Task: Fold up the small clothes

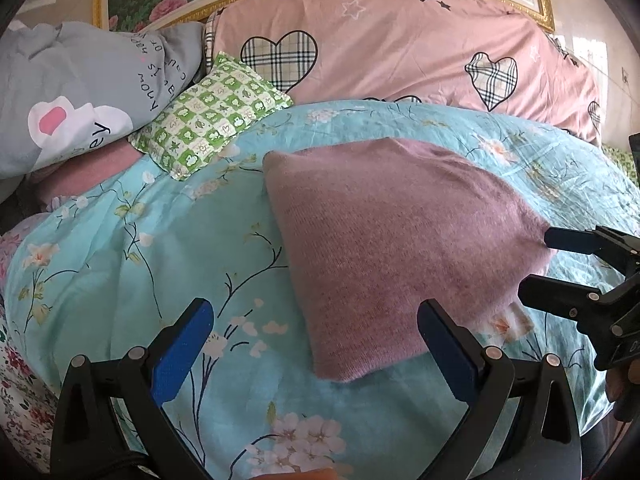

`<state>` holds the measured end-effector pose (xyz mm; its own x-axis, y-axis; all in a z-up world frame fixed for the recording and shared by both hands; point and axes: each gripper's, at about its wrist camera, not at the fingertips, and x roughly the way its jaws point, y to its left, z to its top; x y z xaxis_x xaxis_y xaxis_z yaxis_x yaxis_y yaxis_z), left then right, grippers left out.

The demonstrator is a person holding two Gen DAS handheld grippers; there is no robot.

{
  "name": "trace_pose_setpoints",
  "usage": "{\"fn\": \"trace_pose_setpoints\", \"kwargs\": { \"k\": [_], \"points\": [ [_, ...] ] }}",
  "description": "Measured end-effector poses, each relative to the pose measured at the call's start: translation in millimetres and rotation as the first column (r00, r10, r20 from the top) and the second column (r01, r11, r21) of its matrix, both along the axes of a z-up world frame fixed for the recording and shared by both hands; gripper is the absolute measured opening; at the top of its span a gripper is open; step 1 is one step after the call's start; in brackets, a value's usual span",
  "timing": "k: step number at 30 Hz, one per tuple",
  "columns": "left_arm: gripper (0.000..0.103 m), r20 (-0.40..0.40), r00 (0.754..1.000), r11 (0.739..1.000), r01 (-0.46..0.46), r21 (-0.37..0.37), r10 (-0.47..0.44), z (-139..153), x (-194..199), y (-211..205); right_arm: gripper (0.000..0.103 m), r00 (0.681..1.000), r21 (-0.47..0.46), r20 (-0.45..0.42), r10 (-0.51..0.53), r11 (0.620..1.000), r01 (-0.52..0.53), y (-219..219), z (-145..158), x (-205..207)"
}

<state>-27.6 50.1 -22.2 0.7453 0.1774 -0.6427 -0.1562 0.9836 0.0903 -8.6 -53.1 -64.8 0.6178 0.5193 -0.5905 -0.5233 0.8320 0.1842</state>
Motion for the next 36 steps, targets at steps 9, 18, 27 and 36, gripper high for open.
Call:
{"fn": "trace_pose_setpoints", "kwargs": {
  "k": [9,18,27,36],
  "points": [
    [0.102,-0.014,1.000,1.000,0.004,-0.004,-0.004,-2.6,1.2,-1.5,0.100,1.000,0.005,-0.006,0.001,1.000,-0.001,2.0,0.0,0.8],
    [0.102,-0.024,1.000,1.000,0.003,-0.012,-0.003,-4.1,1.5,-0.4,0.100,1.000,0.006,-0.013,0.005,1.000,-0.005,2.9,-1.0,1.0],
    [0.102,-0.023,1.000,1.000,-0.002,-0.013,0.001,-4.3,0.5,-2.2,0.100,1.000,0.006,-0.014,0.005,1.000,-0.005,3.6,-0.8,0.6],
    [0.102,-0.022,1.000,1.000,0.001,-0.013,-0.002,-3.7,-0.4,-4.4,0.100,1.000,0.008,-0.013,0.007,1.000,-0.007,3.6,-0.2,0.3]
  ]
}}
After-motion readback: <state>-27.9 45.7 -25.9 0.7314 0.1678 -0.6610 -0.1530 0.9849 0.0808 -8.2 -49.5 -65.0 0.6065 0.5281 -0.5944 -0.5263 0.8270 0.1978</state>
